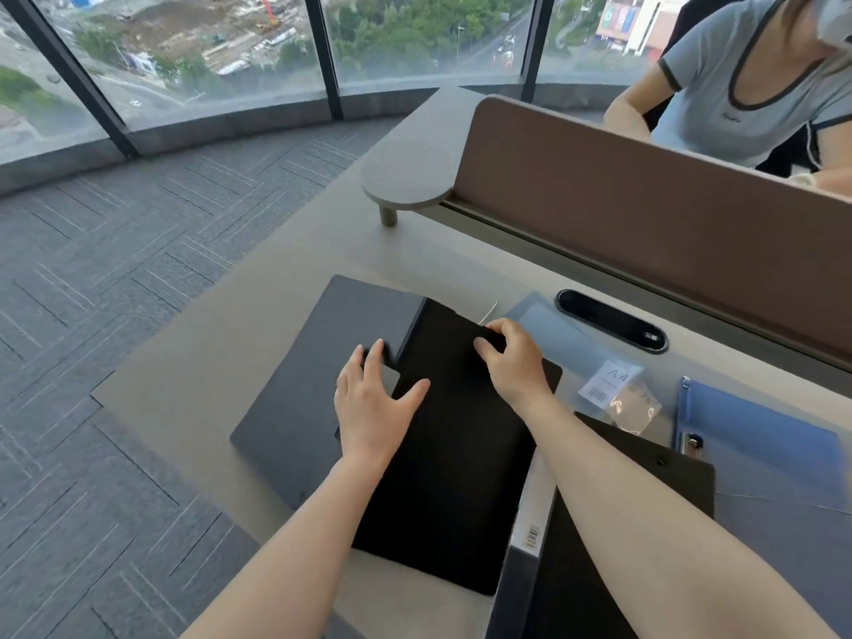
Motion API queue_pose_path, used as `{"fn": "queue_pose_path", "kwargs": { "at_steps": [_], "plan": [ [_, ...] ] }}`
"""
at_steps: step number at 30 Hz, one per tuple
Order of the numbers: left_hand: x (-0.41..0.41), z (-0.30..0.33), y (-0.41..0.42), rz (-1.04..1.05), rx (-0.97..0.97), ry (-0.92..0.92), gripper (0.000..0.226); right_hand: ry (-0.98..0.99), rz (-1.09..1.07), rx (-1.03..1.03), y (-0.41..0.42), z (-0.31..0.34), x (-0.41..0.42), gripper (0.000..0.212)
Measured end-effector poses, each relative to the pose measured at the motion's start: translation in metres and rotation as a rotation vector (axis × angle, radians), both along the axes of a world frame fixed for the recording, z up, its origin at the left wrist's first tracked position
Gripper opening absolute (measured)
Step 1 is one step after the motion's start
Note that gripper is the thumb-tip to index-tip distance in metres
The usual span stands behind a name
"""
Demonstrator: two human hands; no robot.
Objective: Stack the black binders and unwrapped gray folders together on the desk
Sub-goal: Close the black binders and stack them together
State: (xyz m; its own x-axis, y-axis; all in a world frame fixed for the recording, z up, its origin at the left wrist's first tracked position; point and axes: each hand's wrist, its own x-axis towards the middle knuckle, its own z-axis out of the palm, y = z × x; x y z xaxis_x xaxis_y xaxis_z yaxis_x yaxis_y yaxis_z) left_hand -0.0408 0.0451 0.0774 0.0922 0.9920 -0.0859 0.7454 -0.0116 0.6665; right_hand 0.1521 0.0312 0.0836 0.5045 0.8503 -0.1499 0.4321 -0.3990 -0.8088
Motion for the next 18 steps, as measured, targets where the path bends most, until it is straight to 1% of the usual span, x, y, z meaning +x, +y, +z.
{"fn": "queue_pose_path", "kwargs": {
  "at_steps": [6,10,12,14,17,18],
  "plan": [
    [-0.008,0.048,0.007,-0.036,0.13,-0.067,0.082,0.048,0.029,0.239,-0.002,0.048,-0.013,0.006],
    [-0.017,0.08,0.008,-0.062,0.159,-0.147,0.071,0.024,0.037,0.375,-0.003,0.079,-0.023,0.006],
    [-0.022,0.095,0.009,-0.066,0.145,-0.218,0.06,0.012,0.038,0.435,-0.004,0.093,-0.028,0.007],
    [-0.025,0.11,0.01,-0.06,0.123,-0.295,0.043,0.0,0.052,0.493,-0.006,0.108,-0.033,0.006],
    [-0.027,0.128,0.01,-0.05,0.132,-0.404,0.015,-0.072,0.075,0.604,-0.009,0.13,-0.037,0.006],
    [-0.028,0.134,0.009,-0.045,0.129,-0.451,0.009,-0.102,0.071,0.629,-0.01,0.136,-0.037,0.007]
  ]
}}
